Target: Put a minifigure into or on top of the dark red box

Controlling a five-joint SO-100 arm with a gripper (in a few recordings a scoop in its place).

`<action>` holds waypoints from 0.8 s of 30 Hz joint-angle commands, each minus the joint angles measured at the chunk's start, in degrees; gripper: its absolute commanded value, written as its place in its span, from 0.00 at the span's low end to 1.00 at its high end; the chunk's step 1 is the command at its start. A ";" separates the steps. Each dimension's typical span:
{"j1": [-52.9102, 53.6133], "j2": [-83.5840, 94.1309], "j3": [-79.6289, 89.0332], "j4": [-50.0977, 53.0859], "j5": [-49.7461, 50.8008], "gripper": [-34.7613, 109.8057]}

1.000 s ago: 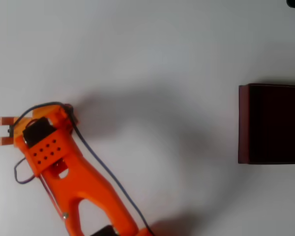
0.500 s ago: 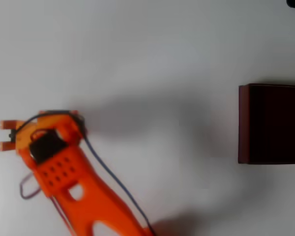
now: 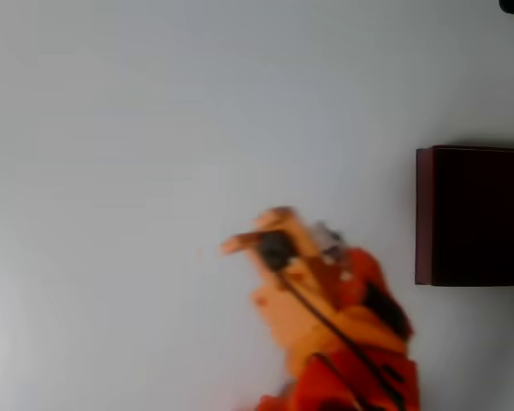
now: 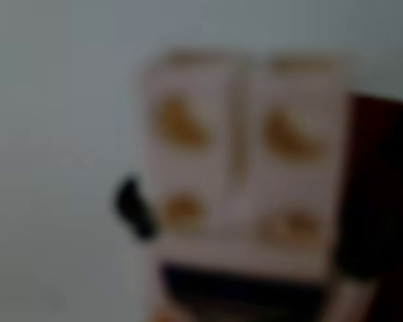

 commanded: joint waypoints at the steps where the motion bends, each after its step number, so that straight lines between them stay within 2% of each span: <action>1: 11.95 -0.35 -1.41 -3.08 0.00 0.24; 5: 20.57 -6.59 -1.14 -10.81 1.85 0.24; 9: 24.52 -17.49 -4.57 -17.93 4.13 0.24; 14: 27.69 -33.66 -11.87 -23.29 4.92 0.25; 19: 30.59 -47.20 -13.71 -28.48 6.24 0.32; 24: 29.97 -51.94 -14.68 -29.53 5.19 0.34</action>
